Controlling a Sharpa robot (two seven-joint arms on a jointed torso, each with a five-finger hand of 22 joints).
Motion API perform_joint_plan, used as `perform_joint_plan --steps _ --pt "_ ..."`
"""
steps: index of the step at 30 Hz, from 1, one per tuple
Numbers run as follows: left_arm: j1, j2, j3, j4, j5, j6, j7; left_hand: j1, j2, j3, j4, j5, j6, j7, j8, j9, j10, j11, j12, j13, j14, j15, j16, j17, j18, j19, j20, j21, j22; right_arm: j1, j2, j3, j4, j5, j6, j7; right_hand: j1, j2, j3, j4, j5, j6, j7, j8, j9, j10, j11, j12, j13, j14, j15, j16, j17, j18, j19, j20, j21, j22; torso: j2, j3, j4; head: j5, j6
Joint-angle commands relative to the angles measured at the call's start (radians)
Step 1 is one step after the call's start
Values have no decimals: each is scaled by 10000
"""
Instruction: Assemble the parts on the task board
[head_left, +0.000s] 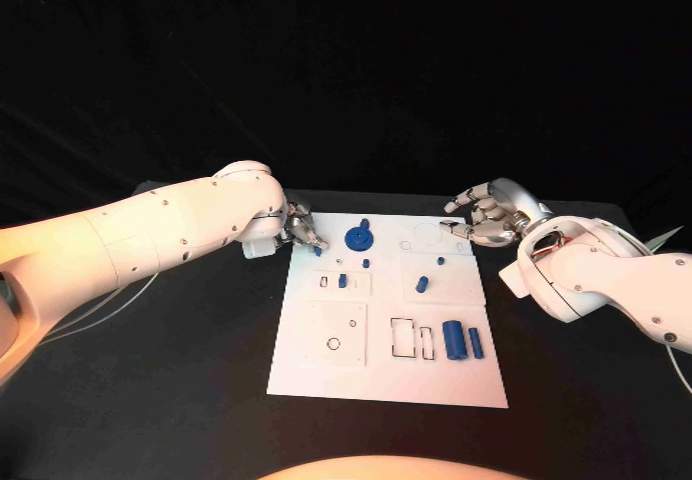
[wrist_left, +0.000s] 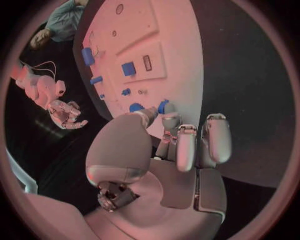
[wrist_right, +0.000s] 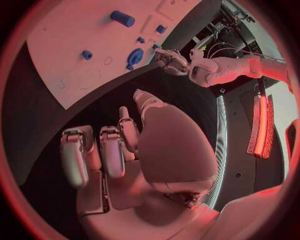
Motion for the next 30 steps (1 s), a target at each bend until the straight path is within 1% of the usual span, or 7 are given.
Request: perform_joint_plan --steps 1,6,8,12,16,23,30 --pt "-1 34 3 12 168 -106 91 203 23 120 -13 28 -37 -41 73 38 7 -90 42 -11 815 -87 -30 2135 -95 -21 -70 -60 7 -4 10 1 0 -73 47 94 -63 -71 58 -12 34 -87 15 34 -16 -25 -7 -15 110 820 -62 -49 1725 -74 911 -71 -59 2451 0 -3 -1 1 -17" --pt "-2 36 3 -10 242 -122 103 725 143 620 -312 10 -164 -80 177 131 5 -130 26 -22 819 -127 -24 2145 -97 -18 -100 -60 22 -5 9 1 1 -73 56 93 -75 -70 73 -7 38 -83 12 51 -16 -4 -10 -1 123 818 -65 -53 1718 -70 904 -73 -73 2441 -4 -1 -5 5 -22" --pt "-4 33 3 -16 279 -120 107 979 116 1283 -621 9 -280 -56 279 222 8 -120 -7 -49 820 -130 -22 2148 -98 -19 -117 -59 34 -5 9 1 1 -73 61 93 -75 -70 73 -7 38 -83 12 51 -16 -4 -10 -1 123 818 -65 -53 1718 -70 904 -73 -73 2441 -6 1 -1 7 -29" --pt "-11 6 3 -7 453 -145 114 825 -160 2650 -1183 23 -412 -18 589 456 59 -103 -24 -68 822 -92 -21 2151 -99 -17 -109 -50 63 -5 5 1 3 -75 70 93 -75 -70 73 -7 38 -83 12 51 -16 -4 -10 -1 123 818 -65 -53 1718 -70 904 -73 -73 2441 -11 1 -5 27 -36" --pt "-22 -89 4 98 706 -320 121 511 -321 3311 -1505 29 -457 -17 811 591 139 -97 45 5 817 -100 -28 2138 -100 -12 -108 -40 85 -7 1 1 7 -106 82 92 -77 -70 83 -7 46 -78 9 60 -15 21 -12 21 144 820 -66 -51 1724 -73 909 -74 -63 2449 -15 2 -5 39 -37" --pt "-30 -409 46 589 1193 -610 120 235 -420 3747 -1752 41 -474 -22 958 663 223 -108 124 89 828 -112 -16 2158 -105 13 -117 -20 121 -12 -14 1 -5 -122 101 85 -78 -71 88 -8 54 -77 8 65 -15 12 -14 10 132 815 -67 -60 1703 -68 901 -75 -79 2438 -21 -6 7 18 -31" --pt "-32 -940 77 1428 1656 -940 128 -21 -478 4115 -2000 66 -445 -41 1085 708 364 -132 241 226 863 -135 28 2228 -128 105 -136 37 230 -14 -25 0 -35 -113 119 83 -78 -71 88 -8 54 -77 8 65 -15 12 -14 10 132 815 -67 -60 1703 -68 901 -75 -79 2438 -28 0 10 29 -28"
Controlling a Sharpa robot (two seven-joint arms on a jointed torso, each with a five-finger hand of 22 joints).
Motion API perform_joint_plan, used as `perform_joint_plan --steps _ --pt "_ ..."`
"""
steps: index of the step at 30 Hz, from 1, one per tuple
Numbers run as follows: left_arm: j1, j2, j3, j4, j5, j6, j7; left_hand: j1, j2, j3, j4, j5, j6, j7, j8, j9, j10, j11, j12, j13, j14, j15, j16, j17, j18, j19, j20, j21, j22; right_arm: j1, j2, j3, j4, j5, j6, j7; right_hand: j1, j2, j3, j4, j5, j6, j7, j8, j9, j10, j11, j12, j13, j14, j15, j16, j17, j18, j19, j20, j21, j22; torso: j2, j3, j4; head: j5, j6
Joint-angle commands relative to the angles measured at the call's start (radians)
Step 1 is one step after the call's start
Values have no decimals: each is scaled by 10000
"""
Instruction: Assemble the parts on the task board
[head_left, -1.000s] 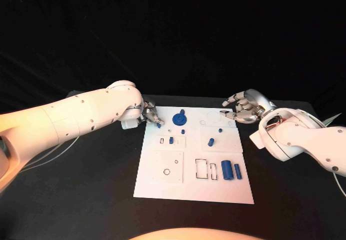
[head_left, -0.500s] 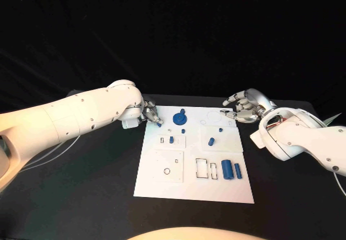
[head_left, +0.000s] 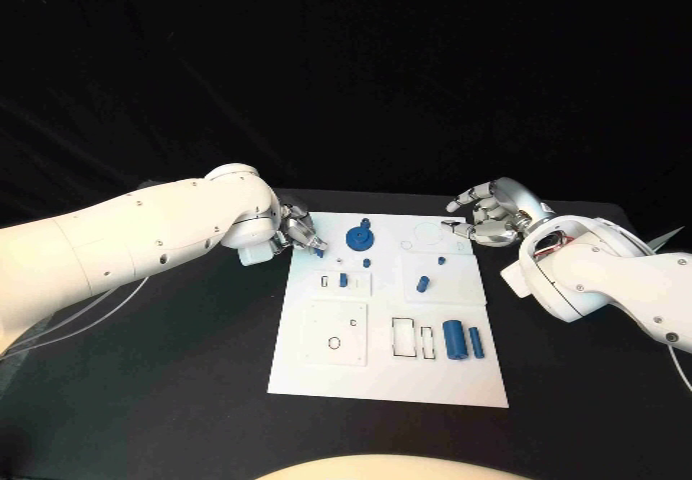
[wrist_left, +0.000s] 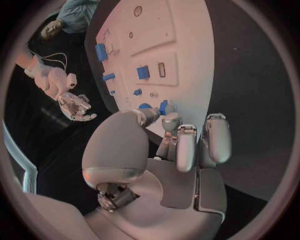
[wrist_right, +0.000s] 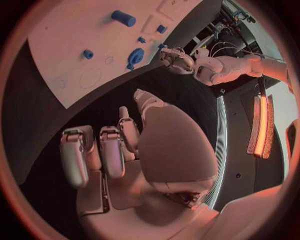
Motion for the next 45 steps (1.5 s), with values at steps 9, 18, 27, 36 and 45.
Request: perform_joint_plan --steps 9,18,27,36,45 --pt "-68 -811 17 1393 663 -1014 179 -372 -109 2166 -1976 114 47 -39 143 3 195 -36 98 70 909 -95 85 2319 -131 88 -59 55 73 -7 -12 -2 -61 -81 86 93 -45 -44 68 19 65 -78 6 75 -16 -16 -16 -22 94 808 -69 -71 1668 -65 895 -76 -54 2432 -6 -1 9 26 -21" --pt "-297 -1274 -19 2191 -117 -1768 297 -596 -226 2472 -2174 180 195 -83 194 -34 397 -80 200 204 984 -132 189 2490 -160 199 -88 124 207 -7 -10 -5 -100 -79 40 127 -48 -50 70 18 68 -78 5 79 -16 -21 -17 -28 87 801 -70 -82 1641 -56 878 -77 -86 2410 0 -6 9 93 -63" --pt "-485 -1484 -51 2603 -531 -2083 352 -716 -312 2656 -2270 209 294 -117 212 -71 540 -114 267 304 1027 -161 253 2598 -171 244 -112 153 259 -7 2 -5 -109 -75 26 138 -48 -50 70 18 68 -78 5 79 -16 -21 -17 -28 87 801 -70 -82 1641 -56 878 -77 -86 2410 12 -4 -3 152 -105" --pt "-623 -1493 -71 2728 -852 -2152 438 -766 -353 2715 -2307 248 337 -131 215 -89 600 -129 294 345 1037 -173 268 2623 -169 239 -123 151 252 -7 5 -6 -109 -68 31 145 -48 -50 70 18 68 -78 5 79 -16 -21 -17 -28 87 801 -70 -82 1641 -56 878 -77 -86 2410 27 -11 -15 150 -135" --pt "-710 -1453 -100 2748 -1176 -2036 484 -802 -395 2767 -2349 282 379 -146 216 -109 659 -143 325 397 1041 -185 275 2635 -176 268 -134 168 285 -7 6 -6 -115 -50 31 163 -48 -50 70 18 68 -78 5 79 -16 -21 -17 -28 87 801 -70 -82 1641 -56 878 -77 -86 2410 25 -9 -11 142 -194"
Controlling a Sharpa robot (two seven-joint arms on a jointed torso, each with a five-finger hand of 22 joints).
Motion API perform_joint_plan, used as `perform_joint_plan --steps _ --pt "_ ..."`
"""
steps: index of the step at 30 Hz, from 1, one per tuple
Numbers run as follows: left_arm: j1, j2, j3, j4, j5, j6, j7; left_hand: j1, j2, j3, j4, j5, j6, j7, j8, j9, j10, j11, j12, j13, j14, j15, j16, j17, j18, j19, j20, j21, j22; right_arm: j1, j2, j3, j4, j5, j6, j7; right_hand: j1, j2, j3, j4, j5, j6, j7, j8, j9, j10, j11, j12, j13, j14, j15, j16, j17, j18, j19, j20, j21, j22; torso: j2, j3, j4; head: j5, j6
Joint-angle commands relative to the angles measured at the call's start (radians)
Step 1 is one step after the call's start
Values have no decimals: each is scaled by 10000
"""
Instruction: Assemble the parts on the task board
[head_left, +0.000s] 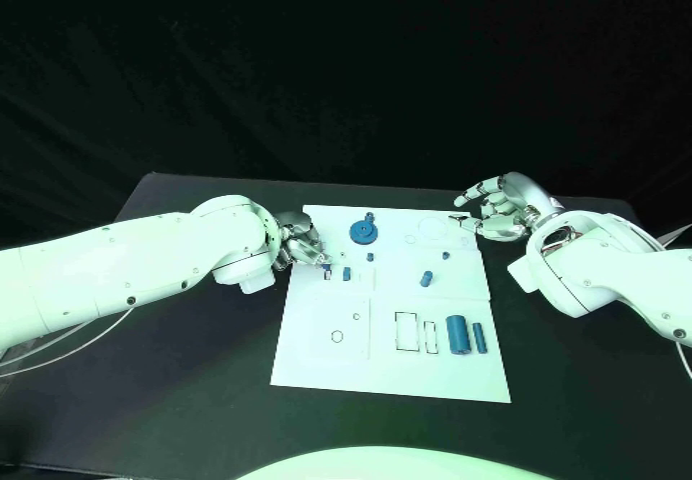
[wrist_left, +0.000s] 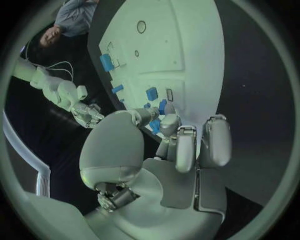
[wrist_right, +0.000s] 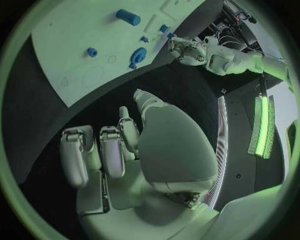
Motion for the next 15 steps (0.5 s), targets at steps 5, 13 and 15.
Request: perform_joint_plan --steps 5,13,15 --pt "-52 59 -47 18 -514 146 161 -98 -11 1804 -1742 86 104 -18 44 -21 106 -10 49 28 1071 -76 41 2635 -175 67 -15 61 286 -6 -1 0 3 -58 34 141 -48 -50 42 -9 68 -78 5 40 -16 -21 -17 -28 87 801 -70 -43 1645 -56 878 -77 -46 2406 -3 2 4 5 -30" --pt "-99 102 -112 -4 -589 228 191 -107 -25 1819 -1756 100 115 -21 42 -29 115 -14 49 31 1071 -80 41 2635 -177 75 -18 65 295 -11 -5 0 3 -57 32 150 -48 -50 42 -9 68 -78 5 40 -16 -21 -17 -28 87 801 -70 -43 1645 -56 878 -77 -46 2406 -2 -1 -4 3 -50" --pt "-104 105 -120 -11 -591 255 204 -107 -25 1819 -1756 100 115 -21 42 -29 115 -14 49 31 1071 -80 41 2635 -177 75 -18 65 295 -13 -7 0 2 -56 41 151 -48 -50 42 -9 68 -78 5 40 -16 -21 -17 -28 87 801 -70 -43 1645 -56 878 -77 -46 2406 -5 1 3 3 -56"
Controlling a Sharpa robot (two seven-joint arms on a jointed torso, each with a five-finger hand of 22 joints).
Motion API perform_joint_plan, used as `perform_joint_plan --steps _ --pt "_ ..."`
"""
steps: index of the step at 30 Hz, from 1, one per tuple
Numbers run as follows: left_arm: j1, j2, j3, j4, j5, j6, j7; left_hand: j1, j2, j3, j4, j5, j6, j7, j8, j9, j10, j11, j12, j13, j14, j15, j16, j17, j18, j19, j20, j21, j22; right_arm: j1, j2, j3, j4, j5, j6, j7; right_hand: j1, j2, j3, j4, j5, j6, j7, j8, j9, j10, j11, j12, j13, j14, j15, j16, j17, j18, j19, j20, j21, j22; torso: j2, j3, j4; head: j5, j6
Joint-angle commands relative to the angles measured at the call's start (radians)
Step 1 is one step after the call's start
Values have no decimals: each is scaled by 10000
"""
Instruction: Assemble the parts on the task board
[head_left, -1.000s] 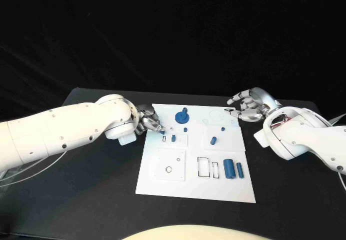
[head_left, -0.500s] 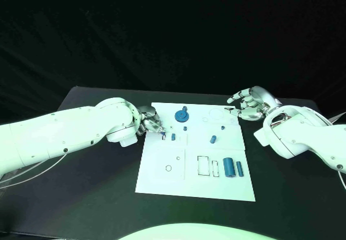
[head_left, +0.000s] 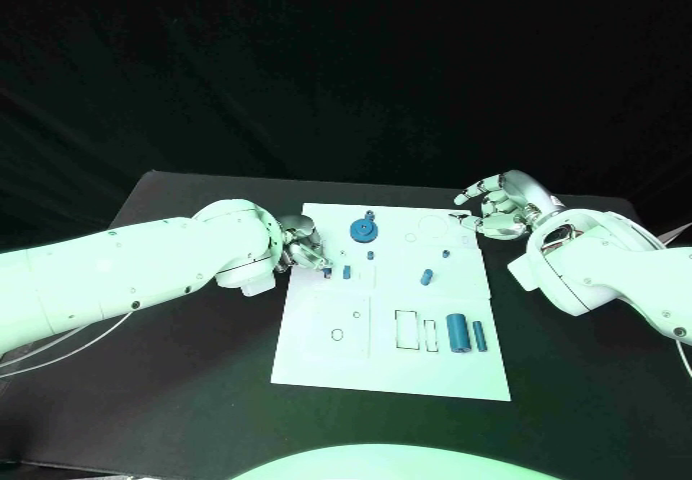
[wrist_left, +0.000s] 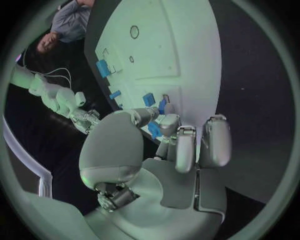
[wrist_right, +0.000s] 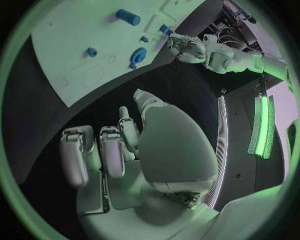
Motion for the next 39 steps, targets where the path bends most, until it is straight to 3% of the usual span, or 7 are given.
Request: perform_joint_plan --steps 1,22,39 --pt "-10 24 -6 3 -157 215 158 -49 32 1785 -1720 50 74 -13 47 4 90 18 52 19 1040 -50 42 2635 -180 86 -20 45 309 -9 -2 0 3 -59 48 134 -48 -50 43 -8 68 -78 5 41 -16 -21 -17 -28 88 801 -71 -43 1646 -56 878 -77 -46 2408 -5 5 6 2 -12" --pt "-26 46 -39 -24 -195 717 226 -58 23 1795 -1728 55 83 -15 44 -3 86 15 39 -1 1040 -52 42 2635 -184 98 -23 51 323 -19 -11 0 -5 -45 119 128 -81 -78 71 -1 94 -79 -1 75 -19 -6 -24 -26 86 800 -78 -49 1641 -53 872 -84 -59 2400 -3 6 -3 30 -45" --pt "-30 47 -39 -82 -199 599 175 -57 4 1825 -1759 80 107 -22 38 -18 100 9 41 11 1040 -57 42 2635 -187 108 -28 58 338 -25 -7 0 -6 -43 115 120 -99 -84 72 7 96 -80 -2 81 -20 -2 -24 -26 85 798 -78 -52 1635 -53 872 -85 -60 2399 -3 3 1 30 -62"
